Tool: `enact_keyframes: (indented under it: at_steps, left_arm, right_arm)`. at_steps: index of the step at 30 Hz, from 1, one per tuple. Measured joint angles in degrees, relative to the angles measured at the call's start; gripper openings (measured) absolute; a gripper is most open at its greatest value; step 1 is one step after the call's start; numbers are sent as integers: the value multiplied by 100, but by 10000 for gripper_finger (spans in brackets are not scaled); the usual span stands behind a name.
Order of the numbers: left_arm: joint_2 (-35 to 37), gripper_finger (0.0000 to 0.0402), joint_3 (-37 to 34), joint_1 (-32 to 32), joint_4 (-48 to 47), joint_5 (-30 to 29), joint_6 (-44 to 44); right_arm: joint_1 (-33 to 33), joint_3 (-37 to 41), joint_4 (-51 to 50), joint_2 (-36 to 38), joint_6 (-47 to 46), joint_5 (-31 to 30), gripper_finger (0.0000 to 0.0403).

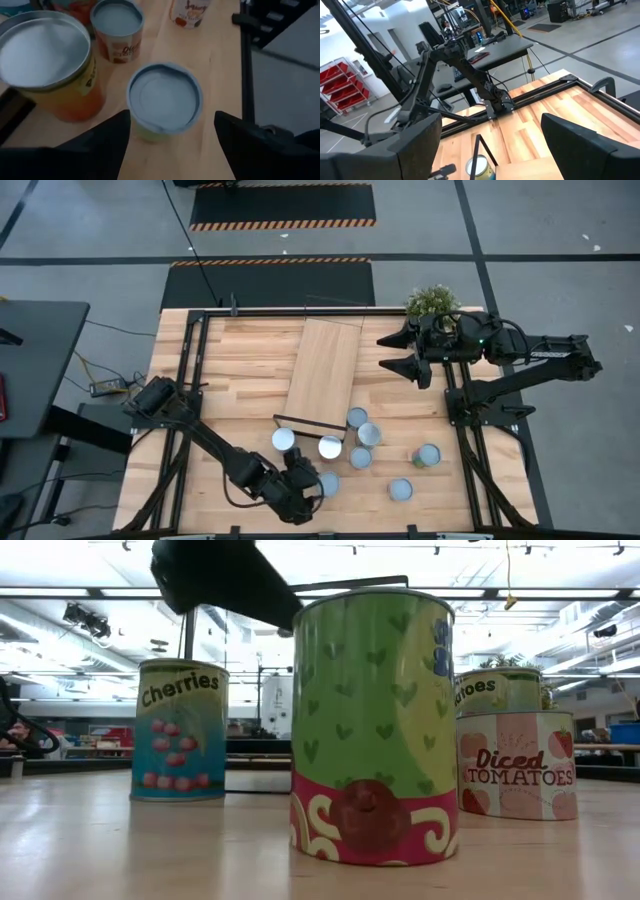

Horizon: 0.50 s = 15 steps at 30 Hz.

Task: Pick and place cans onto a shelf
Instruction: Put the left green can on the shelf

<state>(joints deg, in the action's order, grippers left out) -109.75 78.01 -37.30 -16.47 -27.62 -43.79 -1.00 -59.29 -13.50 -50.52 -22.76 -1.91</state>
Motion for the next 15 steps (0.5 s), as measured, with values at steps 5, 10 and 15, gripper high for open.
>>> enact_keyframes:
  at_steps: [5, 10, 15]
  left_arm:
    - [2, 288, 395, 26, -624, 367, -50]
    - [2, 288, 575, 51, -718, 979, -153]
    - [2, 288, 575, 50, -782, 1716, -984]
  right_arm:
    - [1, 0, 0, 0, 89, -2, 348]
    - [-1, 0, 4, -7, 156, 0, 348]
    - [-1, 0, 12, -15, 335, 24, 348]
